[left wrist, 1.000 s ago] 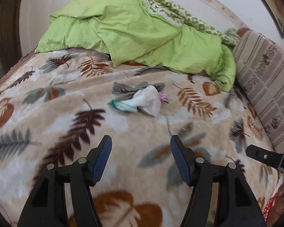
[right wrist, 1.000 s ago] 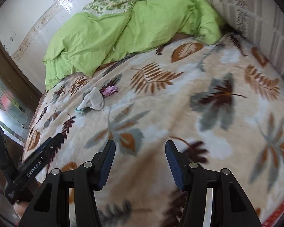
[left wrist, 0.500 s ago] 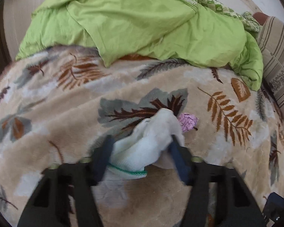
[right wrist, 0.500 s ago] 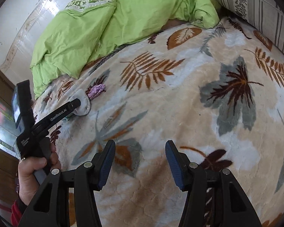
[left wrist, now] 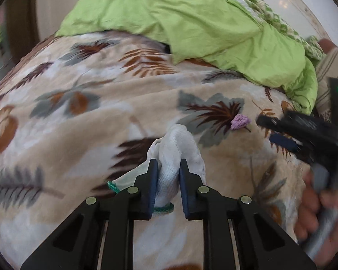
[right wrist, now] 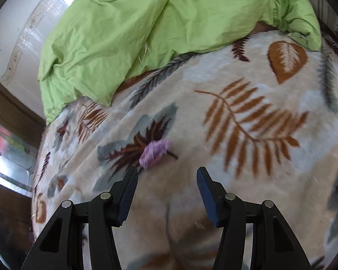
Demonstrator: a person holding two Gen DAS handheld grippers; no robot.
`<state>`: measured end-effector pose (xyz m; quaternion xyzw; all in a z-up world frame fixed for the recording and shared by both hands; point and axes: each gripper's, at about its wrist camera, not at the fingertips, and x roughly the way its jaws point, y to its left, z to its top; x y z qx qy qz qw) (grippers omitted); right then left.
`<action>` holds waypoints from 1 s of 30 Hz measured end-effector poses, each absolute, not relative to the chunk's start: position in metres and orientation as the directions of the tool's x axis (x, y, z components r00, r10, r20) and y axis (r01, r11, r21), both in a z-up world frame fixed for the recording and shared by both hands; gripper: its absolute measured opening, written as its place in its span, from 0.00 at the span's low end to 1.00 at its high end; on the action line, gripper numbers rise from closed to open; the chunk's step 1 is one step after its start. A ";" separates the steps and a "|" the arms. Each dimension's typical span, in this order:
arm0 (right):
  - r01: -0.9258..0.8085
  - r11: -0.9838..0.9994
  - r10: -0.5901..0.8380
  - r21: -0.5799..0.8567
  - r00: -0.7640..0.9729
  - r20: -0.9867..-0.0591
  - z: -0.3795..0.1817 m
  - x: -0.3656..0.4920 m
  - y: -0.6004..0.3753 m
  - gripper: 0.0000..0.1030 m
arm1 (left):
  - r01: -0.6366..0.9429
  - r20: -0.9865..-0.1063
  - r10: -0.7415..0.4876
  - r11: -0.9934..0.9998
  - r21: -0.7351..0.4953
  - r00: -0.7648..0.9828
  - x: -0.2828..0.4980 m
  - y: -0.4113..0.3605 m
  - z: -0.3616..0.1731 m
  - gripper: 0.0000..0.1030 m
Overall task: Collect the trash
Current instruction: 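Grasp the grey cloth with the left gripper while the right grasps the purple wrapper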
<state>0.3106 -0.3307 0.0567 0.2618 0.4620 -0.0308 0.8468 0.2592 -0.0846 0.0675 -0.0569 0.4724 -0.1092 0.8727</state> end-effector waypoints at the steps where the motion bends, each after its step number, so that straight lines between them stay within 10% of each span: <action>1: 0.303 0.858 0.186 0.414 0.568 -0.802 0.052 0.322 -0.328 0.56 | 0.123 -0.810 -0.244 0.970 -0.211 0.534 0.251 -0.078 0.070 0.17; 8: 0.332 0.865 0.156 0.377 0.535 -0.830 0.031 0.357 -0.312 0.40 | 0.123 -0.784 -0.242 0.970 -0.209 0.571 0.237 -0.065 0.064 0.17; 10: 0.298 0.889 0.146 0.347 0.534 -0.833 0.032 0.356 -0.306 0.20 | 0.122 -0.785 -0.255 0.966 -0.226 0.564 0.240 -0.063 0.061 0.17; 30: 0.136 0.902 0.223 0.411 0.668 -0.710 0.089 0.072 -0.296 0.19 | 0.293 -0.689 -0.330 0.940 -0.176 0.645 0.116 -0.082 0.111 0.17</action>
